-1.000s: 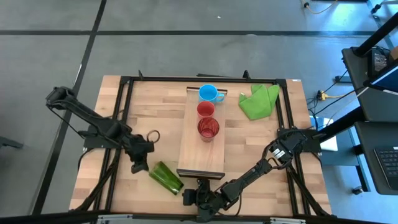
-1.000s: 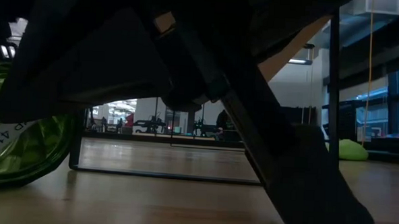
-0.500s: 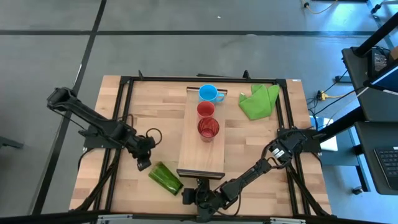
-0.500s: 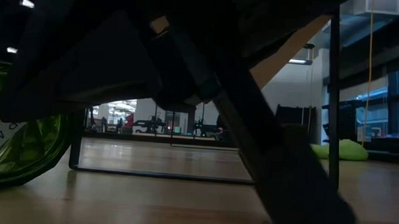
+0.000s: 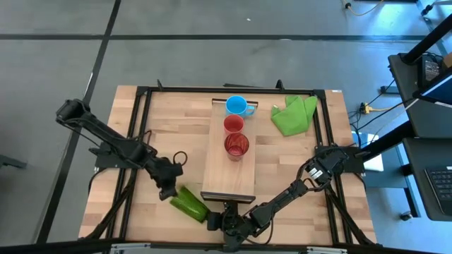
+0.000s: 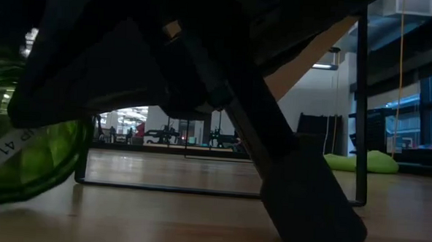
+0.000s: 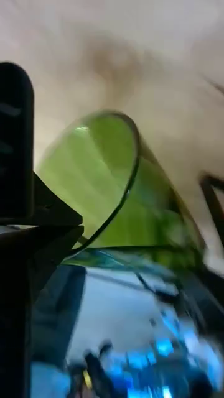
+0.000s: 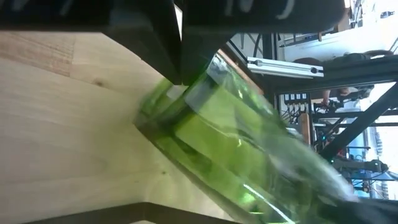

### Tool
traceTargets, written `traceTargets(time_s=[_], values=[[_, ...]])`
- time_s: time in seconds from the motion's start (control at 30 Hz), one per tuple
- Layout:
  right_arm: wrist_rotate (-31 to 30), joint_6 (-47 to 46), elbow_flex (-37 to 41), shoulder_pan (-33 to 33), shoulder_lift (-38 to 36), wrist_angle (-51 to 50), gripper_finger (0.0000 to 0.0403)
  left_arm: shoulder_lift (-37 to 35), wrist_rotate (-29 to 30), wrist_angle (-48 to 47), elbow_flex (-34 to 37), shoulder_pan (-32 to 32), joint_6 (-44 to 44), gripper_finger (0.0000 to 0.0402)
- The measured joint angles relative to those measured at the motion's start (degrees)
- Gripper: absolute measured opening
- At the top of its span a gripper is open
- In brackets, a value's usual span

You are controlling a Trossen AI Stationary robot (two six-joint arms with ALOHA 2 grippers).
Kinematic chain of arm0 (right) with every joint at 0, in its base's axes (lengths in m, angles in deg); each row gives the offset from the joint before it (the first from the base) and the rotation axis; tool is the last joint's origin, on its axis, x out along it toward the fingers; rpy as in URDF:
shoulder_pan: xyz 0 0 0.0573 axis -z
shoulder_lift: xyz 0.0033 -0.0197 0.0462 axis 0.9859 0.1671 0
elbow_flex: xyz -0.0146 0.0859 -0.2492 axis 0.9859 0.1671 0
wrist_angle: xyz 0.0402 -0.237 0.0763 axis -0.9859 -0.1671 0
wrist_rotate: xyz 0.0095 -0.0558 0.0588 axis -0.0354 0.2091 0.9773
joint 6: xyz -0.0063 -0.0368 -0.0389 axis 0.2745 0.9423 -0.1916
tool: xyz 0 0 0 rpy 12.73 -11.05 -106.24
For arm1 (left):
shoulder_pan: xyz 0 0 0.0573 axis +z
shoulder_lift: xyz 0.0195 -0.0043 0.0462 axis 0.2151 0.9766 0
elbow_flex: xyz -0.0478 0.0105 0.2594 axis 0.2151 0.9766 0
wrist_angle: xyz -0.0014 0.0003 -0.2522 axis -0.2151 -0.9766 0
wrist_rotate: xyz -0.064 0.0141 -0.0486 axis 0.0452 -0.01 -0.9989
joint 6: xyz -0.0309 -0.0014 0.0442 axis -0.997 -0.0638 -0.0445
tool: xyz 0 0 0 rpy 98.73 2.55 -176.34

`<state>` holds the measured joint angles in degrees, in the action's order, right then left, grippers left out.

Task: Stack small to large cups/mugs on shelf
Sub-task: Put the green cup on the shelf

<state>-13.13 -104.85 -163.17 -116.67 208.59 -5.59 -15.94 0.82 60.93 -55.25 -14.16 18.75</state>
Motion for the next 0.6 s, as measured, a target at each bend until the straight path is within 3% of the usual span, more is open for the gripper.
traceTargets(time_s=[0.17, 0.4, 0.6], values=[[0.4, 0.0, 0.0, 0.0, 0.0, -0.1, 0.0004, -1.5, 2.5, 7.1, -0.3, -0.9, -3.3, 0.0], [1.6, 0.2, 0.0, 0.1, 0.0, -0.4, 0.0004, -1.5, 6.0, 7.0, -3.8, -2.3, -4.1, 0.0], [14.2, 3.9, 0.0, 1.4, 0.0, 1.0, 0.0004, -0.4, 7.2, 6.8, -5.4, -2.8, -4.1, 0.0]])
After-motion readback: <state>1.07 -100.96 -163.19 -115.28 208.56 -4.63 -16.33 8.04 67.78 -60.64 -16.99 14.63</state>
